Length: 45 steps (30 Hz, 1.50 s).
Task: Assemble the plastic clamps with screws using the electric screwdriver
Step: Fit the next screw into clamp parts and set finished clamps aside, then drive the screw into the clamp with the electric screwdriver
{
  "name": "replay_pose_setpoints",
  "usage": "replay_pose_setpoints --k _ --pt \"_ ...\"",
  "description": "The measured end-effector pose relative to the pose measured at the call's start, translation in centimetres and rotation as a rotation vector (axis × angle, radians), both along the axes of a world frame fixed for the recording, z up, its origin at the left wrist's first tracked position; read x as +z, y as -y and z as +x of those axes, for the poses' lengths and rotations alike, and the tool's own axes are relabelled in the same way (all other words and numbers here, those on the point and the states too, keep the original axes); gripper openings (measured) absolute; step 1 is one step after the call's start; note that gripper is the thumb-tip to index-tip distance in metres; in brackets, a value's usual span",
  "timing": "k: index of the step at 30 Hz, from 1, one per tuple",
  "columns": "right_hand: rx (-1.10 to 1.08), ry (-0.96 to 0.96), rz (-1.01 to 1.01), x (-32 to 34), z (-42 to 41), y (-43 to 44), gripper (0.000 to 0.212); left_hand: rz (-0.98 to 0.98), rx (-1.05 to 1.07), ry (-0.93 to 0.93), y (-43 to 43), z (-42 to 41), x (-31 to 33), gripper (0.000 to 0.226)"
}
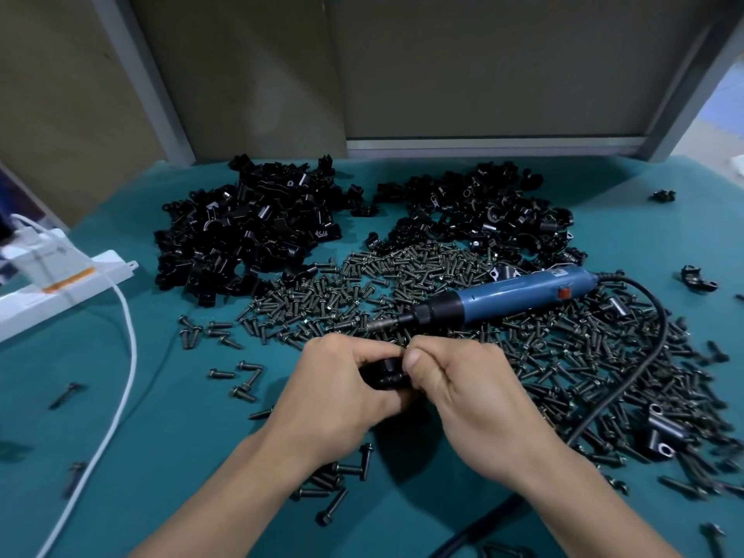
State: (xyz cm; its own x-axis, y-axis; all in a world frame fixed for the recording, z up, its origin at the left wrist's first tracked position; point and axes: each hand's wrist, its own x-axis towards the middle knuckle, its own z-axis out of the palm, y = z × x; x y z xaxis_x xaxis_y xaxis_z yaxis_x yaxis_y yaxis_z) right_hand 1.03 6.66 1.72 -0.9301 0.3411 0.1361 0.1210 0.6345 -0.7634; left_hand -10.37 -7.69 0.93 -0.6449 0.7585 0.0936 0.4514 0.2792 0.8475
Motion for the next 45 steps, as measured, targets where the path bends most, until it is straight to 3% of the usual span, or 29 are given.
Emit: replay_pose_setpoints --k 8,14,16,19,22,25,28,31,33,35,36,39,45 --pt "0.115 -0.060 0.017 0.8 0.6 -0.9 0.028 0.075 -0.005 0.009 -0.5 0.0 0.4 0.027" --pt "0.038 0.010 -0.163 0.6 0.0 0.1 0.041 0.098 -0.017 -0.227 0.1 -0.2 0.3 0.023" --pt "0.014 0.040 -0.126 0.7 0.0 0.0 0.040 0.096 0.000 -0.286 -0.1 0.1 0.3 0.018" --pt "-0.009 -0.032 -0.023 0.9 0.4 0.1 0.033 0.086 0.010 -0.157 -0.3 0.0 0.2 0.018" --pt "-0.041 -0.093 -0.031 0.9 0.3 0.4 0.039 0.120 0.000 -0.169 -0.3 -0.1 0.2 0.027" --pt "-0.045 -0.019 -0.104 0.9 0.0 0.3 0.046 0.155 0.012 -0.367 -0.2 0.0 0.2 0.020" --pt "-0.112 0.108 -0.038 1.2 -0.3 0.5 0.047 0.156 0.103 -0.626 -0.7 0.2 0.0 0.020" --pt "-0.346 0.066 -0.054 2.6 -0.1 -1.2 0.053 0.129 0.233 -0.389 -1.1 0.6 -0.1 0.037" --pt "-0.616 0.018 -0.041 3.5 0.6 -4.7 0.033 0.123 0.262 -0.237 -1.1 0.6 -0.3 0.045" --pt "-0.832 0.092 0.054 4.2 1.6 -8.4 0.011 0.115 0.268 -0.174 -1.0 0.3 -0.1 0.044" --pt "-0.873 0.159 0.122 4.2 1.9 -9.9 0.020 0.110 0.276 -0.150 -0.9 0.1 0.1 0.042" --pt "-0.721 0.373 0.317 4.1 1.6 -13.0 0.044 0.085 0.297 -0.102 -0.6 -0.5 0.5 0.036" --pt "-0.447 0.559 0.419 5.2 1.3 -16.1 0.058 0.082 0.290 -0.110 -0.1 -0.7 1.0 0.042"
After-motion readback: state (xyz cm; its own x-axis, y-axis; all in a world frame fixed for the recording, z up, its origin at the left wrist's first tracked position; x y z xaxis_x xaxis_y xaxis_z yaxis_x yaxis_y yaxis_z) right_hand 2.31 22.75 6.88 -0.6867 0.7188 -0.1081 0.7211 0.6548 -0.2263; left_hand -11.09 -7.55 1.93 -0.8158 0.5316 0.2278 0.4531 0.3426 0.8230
